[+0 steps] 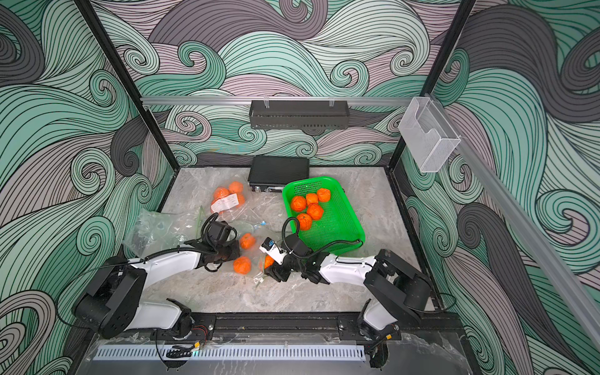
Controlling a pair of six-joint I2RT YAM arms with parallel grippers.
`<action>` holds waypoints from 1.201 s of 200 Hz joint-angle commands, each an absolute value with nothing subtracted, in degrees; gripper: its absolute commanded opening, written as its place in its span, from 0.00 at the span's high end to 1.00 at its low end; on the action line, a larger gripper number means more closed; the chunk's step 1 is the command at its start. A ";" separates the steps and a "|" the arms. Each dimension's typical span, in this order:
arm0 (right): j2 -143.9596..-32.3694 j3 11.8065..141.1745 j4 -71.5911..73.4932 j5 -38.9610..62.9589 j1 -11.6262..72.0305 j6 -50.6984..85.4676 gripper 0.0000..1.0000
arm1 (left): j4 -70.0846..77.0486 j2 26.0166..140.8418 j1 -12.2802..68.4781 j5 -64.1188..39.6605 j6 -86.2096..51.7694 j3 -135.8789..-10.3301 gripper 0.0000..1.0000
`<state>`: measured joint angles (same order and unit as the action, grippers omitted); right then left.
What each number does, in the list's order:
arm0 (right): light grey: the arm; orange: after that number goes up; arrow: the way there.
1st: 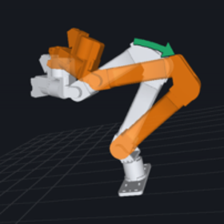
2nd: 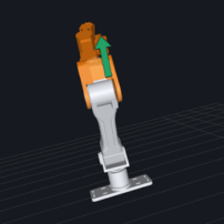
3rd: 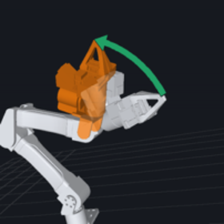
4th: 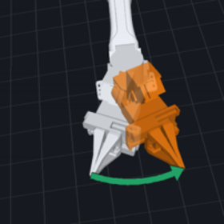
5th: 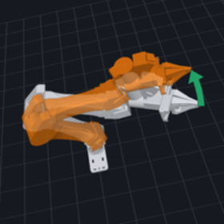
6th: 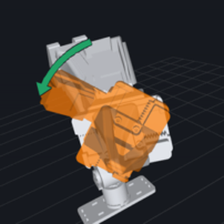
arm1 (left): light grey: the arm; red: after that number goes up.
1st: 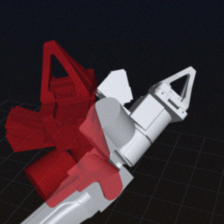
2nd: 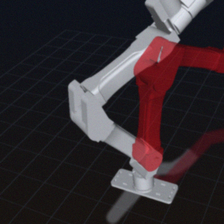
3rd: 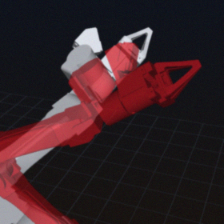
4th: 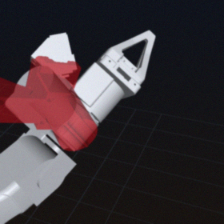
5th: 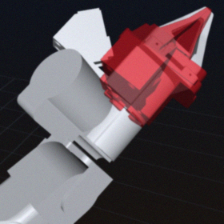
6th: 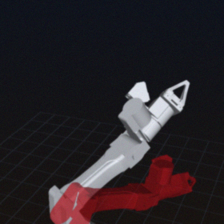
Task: Open the zip-top bag and take out the orange
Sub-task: Pick up the orange from the zipper food storage bag.
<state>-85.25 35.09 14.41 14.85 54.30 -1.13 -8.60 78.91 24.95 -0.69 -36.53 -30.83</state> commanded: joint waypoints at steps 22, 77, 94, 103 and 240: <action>-81.64 34.90 9.07 11.72 53.09 2.72 0.40 | -12.70 80.42 25.32 -0.38 -35.95 -30.67 1.00; -78.96 36.97 0.25 10.03 51.42 6.19 0.37 | -12.70 80.51 25.32 -0.44 -35.86 -30.75 1.00; -77.57 36.15 0.00 10.13 51.42 6.57 0.36 | -12.74 80.51 25.31 -0.44 -35.73 -30.79 1.00; -76.84 35.63 0.09 9.94 51.42 6.59 0.36 | -12.74 80.51 25.32 -0.44 -35.77 -30.81 1.00; -63.70 47.56 -12.61 -1.70 40.35 3.69 0.36 | -12.75 80.60 25.36 -0.53 -35.67 -30.92 1.00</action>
